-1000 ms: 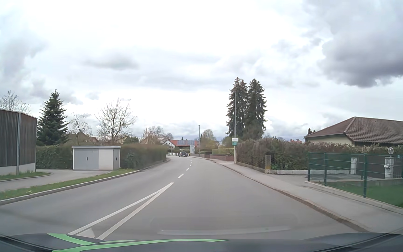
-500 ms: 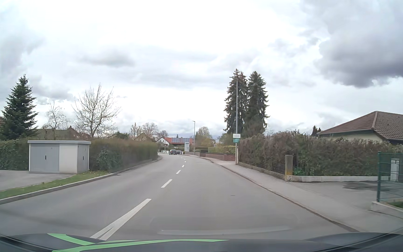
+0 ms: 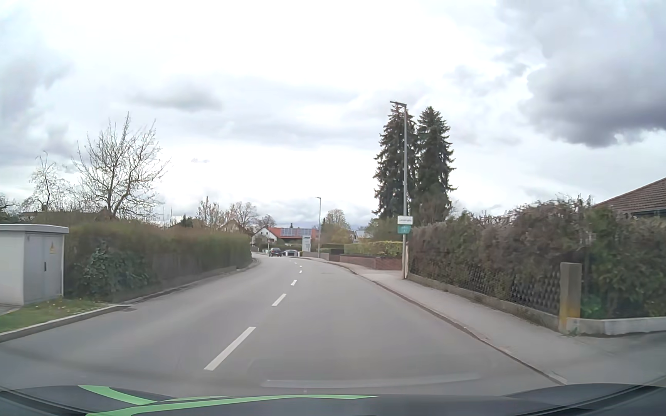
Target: Follow the waypoints while adhering to traffic rules and regulations
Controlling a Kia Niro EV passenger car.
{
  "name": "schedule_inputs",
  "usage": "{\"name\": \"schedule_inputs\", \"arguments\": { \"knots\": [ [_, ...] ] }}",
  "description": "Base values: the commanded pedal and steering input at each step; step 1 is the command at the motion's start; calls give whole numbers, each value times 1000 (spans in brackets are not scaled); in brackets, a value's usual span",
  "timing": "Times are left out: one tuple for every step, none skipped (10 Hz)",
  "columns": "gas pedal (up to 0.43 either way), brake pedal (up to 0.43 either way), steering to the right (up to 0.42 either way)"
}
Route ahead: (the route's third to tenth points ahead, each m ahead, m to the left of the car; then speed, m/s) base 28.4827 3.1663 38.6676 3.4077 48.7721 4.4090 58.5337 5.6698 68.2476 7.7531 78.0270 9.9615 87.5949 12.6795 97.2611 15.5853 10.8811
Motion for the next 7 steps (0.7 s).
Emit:
{"name": "schedule_inputs", "arguments": {
  "knots": [
    [220, 0, 0],
    [220, 0, 0],
    [220, 0, 0],
    [220, 0, -1],
    [220, 0, -2],
    [220, 0, -3],
    [220, 0, -4]
  ]
}}
